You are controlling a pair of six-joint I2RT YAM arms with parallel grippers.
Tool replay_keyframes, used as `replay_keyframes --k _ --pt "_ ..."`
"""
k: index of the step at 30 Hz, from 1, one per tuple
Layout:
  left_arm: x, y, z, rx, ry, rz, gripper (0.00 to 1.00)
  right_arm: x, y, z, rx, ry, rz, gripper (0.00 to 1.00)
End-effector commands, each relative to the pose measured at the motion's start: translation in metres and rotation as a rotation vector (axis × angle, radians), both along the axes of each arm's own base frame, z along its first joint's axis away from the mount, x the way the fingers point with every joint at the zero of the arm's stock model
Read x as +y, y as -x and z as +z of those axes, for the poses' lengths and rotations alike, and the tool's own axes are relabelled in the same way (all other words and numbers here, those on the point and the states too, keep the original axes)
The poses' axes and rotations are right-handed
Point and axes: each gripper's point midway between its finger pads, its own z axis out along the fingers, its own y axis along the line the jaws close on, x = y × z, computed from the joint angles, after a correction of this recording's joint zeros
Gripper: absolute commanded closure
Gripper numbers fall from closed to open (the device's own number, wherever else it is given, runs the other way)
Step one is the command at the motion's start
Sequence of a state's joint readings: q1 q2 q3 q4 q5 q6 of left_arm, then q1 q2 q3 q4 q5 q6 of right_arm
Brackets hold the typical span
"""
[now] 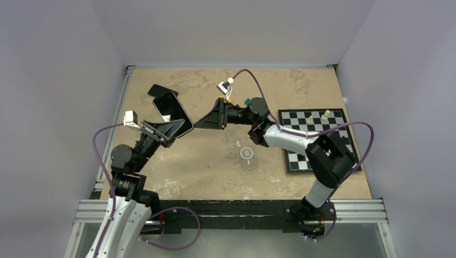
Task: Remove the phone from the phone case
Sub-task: Remove the phone case from the phone.
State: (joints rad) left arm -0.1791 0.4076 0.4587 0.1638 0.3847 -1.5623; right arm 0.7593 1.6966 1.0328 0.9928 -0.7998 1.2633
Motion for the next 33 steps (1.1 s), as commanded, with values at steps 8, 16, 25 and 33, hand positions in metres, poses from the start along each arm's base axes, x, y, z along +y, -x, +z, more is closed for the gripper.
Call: replay_keyframes --k 8,16,25,33 --pt "0.001 0.008 0.029 -0.112 0.015 -0.003 1.00 -0.001 -0.015 0.006 -0.151 0.056 -0.076 0.46" --pt "-0.001 0.008 0.031 -0.116 0.006 -0.014 1.00 -0.011 -0.023 -0.012 -0.224 0.152 -0.108 0.35" --pt "0.000 0.010 0.030 -0.107 0.006 -0.013 1.00 0.035 -0.012 0.014 -0.252 -0.010 0.020 0.37" --pt "-0.001 0.003 0.023 -0.092 -0.012 -0.002 1.00 0.050 -0.043 0.000 -0.115 0.027 -0.057 1.00"
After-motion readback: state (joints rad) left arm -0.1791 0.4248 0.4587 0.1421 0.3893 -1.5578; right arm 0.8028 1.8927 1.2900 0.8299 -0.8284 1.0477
